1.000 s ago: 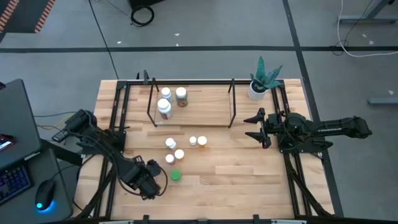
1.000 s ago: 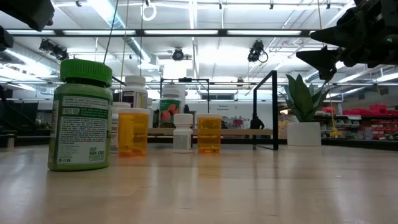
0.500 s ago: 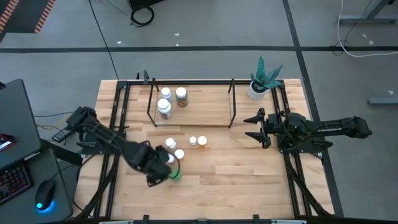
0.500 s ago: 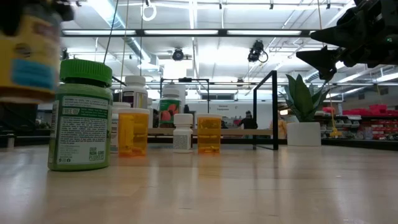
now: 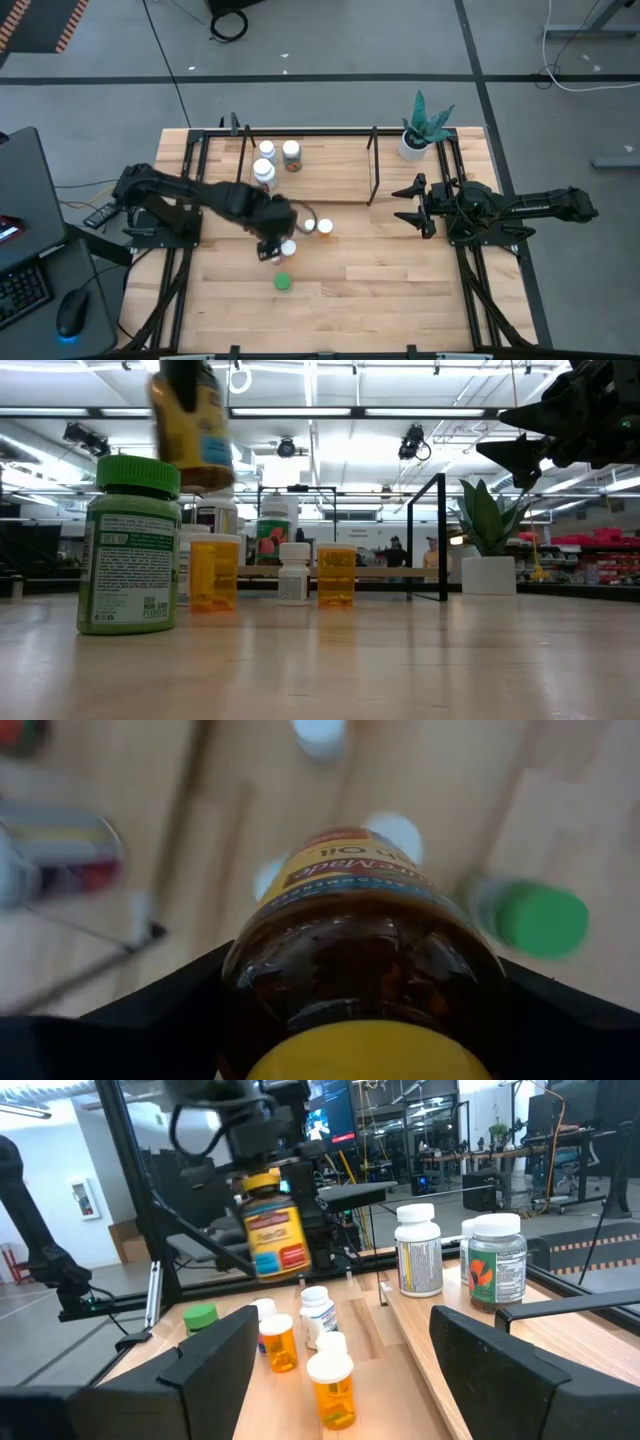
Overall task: Pick and place medicine bottles onto shelf by color
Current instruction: Put the yellow bottle on the shelf
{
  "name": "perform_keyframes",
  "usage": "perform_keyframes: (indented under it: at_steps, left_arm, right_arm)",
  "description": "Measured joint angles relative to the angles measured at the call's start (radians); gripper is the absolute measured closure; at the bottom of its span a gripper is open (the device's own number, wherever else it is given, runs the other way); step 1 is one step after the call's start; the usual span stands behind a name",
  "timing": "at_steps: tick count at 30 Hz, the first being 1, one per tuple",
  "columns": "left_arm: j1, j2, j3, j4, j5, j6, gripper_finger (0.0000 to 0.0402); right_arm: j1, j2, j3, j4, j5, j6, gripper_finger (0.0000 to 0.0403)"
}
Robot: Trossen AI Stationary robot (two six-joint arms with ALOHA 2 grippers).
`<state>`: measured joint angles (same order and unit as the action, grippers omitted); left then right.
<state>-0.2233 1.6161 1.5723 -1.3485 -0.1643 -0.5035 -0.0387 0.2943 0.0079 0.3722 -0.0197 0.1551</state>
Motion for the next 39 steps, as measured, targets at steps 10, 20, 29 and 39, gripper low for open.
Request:
perform_keyframes:
  at_steps: [10,20,29,39]
  left_arm:
    - [0.188,0.0,0.0,0.138,0.001,0.288,0.0062]
    - [0.348,0.0,0.0,0.219,0.057,0.465,0.0061]
    - [0.408,0.123,0.147,0.204,0.077,0.597,0.0061]
    - [0.471,0.316,0.352,0.025,0.057,0.701,0.006]
  right_arm:
    - [0.0,0.0,0.0,0.0,0.0,0.0,0.01]
    - [0.0,0.0,0.0,0.0,0.0,0.0,0.01]
    - [0.0,0.0,0.0,0.0,0.0,0.0,0.01]
    - [0.0,0.0,0.0,0.0,0.0,0.0,0.01]
